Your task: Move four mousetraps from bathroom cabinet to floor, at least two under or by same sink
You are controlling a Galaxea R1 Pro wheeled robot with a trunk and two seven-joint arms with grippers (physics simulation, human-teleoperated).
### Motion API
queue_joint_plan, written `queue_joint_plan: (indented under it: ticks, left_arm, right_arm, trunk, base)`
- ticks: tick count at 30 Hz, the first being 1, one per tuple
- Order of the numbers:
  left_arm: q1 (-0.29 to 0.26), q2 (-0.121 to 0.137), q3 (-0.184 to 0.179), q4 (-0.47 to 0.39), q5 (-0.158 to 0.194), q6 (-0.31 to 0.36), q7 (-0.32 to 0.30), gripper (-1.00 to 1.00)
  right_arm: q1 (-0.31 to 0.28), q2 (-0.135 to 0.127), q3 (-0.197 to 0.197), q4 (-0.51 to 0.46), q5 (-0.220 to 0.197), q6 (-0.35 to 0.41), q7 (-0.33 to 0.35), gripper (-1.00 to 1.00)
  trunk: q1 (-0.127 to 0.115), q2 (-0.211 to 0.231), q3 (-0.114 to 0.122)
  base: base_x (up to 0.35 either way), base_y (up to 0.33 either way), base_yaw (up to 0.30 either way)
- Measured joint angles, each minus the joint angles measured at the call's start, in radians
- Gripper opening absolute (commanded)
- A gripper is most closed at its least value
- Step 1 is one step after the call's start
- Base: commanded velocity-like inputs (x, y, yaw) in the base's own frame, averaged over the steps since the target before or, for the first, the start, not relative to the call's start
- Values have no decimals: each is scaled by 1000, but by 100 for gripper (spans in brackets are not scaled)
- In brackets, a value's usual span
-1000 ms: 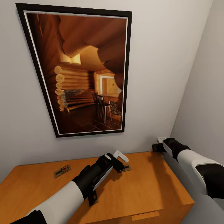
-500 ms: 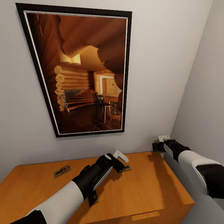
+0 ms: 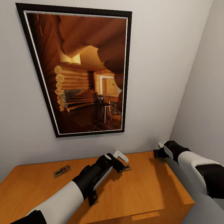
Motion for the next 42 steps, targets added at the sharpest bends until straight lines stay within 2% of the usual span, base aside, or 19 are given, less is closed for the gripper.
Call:
queue_joint_plan:
  ticks: [9,21,42]
  left_arm:
    - [0,0,0,0,0,0,1,100]
    - [0,0,-6,0,2,0,1,100]
    - [0,0,-8,0,3,0,1,100]
  right_arm:
    - [0,0,-1,0,-1,39,0,-100]
    - [0,4,-2,-1,0,41,-1,-100]
    - [0,5,-2,-1,1,40,-2,-100]
  trunk:
    - [0,0,0]
    - [0,0,0]
    - [0,0,0]
  base:
    - [1,0,0]
    - [141,0,0]
    - [6,0,0]
